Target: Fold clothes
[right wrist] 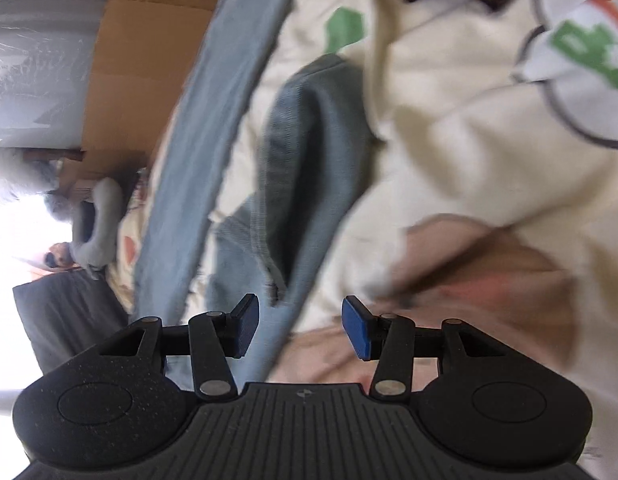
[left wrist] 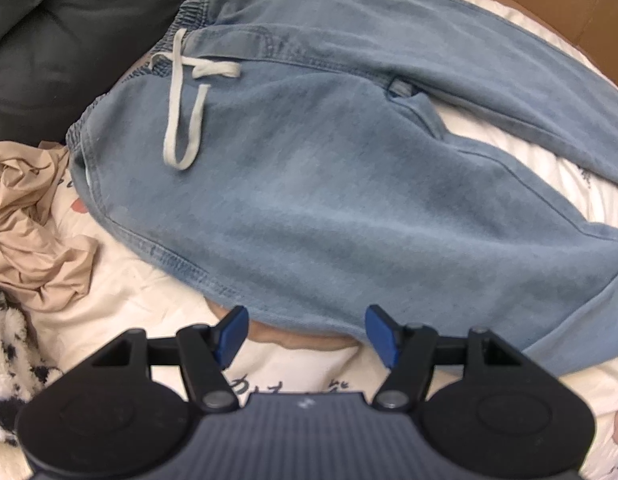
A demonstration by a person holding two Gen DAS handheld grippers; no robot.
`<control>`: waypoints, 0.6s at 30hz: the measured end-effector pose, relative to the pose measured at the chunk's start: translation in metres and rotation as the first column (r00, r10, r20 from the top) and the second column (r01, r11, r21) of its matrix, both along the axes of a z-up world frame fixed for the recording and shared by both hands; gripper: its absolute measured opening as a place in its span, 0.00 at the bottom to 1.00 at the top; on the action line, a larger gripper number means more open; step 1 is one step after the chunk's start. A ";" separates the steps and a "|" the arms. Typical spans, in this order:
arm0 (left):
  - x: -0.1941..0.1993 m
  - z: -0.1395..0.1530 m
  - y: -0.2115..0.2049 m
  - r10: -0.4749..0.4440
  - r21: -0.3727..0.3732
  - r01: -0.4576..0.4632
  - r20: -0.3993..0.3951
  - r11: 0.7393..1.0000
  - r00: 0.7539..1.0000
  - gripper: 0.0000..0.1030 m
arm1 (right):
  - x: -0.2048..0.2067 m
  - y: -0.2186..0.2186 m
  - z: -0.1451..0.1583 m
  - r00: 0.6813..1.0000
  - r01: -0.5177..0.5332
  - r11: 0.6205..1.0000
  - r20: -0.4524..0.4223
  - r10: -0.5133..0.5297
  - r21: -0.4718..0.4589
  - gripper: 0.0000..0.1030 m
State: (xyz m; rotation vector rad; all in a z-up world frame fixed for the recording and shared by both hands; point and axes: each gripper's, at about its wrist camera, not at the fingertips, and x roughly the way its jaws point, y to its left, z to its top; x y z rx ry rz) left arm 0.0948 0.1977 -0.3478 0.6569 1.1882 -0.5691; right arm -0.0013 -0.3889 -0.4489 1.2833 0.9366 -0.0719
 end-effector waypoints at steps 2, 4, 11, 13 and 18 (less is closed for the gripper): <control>0.002 -0.003 0.002 0.008 0.009 -0.008 0.000 1.000 1.000 0.65 | 0.011 0.005 0.001 1.000 -0.004 1.000 0.016 0.004 0.008 0.51; 0.005 -0.006 0.004 0.014 0.014 -0.014 -0.001 1.000 1.000 0.65 | 0.022 0.009 0.001 1.000 -0.011 1.000 0.025 0.011 0.008 0.52; 0.006 -0.014 0.001 0.008 0.009 -0.008 -0.011 1.000 1.000 0.65 | 0.059 0.017 0.001 0.995 -0.097 0.988 0.017 0.100 -0.117 0.54; 0.006 -0.017 0.000 0.007 -0.001 -0.007 -0.016 1.000 1.000 0.65 | 0.065 0.018 -0.002 0.994 -0.109 0.986 0.006 0.111 -0.127 0.54; 0.005 -0.024 -0.005 0.003 -0.001 -0.003 -0.027 1.000 1.000 0.65 | 0.075 0.020 -0.011 0.994 -0.108 0.991 0.016 0.109 -0.083 0.54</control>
